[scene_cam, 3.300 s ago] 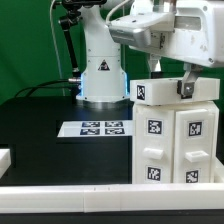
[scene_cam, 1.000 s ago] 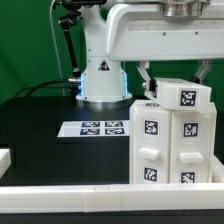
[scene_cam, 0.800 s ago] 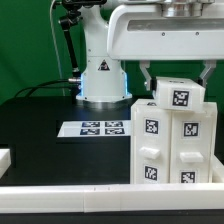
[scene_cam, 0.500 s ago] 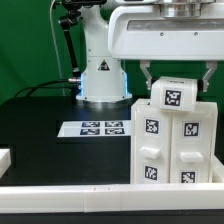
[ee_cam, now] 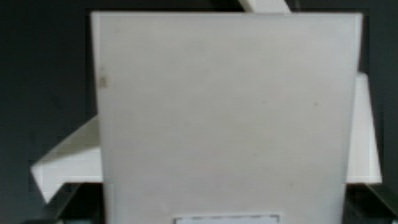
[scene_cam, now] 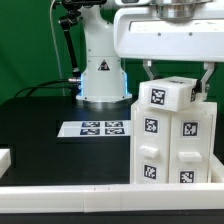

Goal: Assemble cabinet

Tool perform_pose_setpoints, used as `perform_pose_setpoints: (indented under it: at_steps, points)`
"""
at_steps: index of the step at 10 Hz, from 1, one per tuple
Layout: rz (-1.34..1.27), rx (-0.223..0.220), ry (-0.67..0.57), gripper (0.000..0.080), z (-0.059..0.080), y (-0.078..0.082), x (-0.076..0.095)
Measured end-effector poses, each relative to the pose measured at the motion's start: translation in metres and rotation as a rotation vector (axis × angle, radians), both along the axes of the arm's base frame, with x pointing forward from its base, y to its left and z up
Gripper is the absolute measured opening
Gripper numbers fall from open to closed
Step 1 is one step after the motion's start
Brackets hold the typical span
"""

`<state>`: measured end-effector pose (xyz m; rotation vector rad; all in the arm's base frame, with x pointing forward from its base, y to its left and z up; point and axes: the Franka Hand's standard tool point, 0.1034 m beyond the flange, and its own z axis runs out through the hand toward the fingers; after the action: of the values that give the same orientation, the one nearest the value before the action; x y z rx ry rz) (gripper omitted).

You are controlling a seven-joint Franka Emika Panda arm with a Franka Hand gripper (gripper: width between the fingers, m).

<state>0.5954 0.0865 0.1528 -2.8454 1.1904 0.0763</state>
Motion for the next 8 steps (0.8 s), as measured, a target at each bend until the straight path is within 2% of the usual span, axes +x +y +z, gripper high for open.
perform_pose_setpoints:
  at_steps: [8]
  points:
    - [-0.549,0.032,0.005,0.0566,0.0014,0.0070,0.0035]
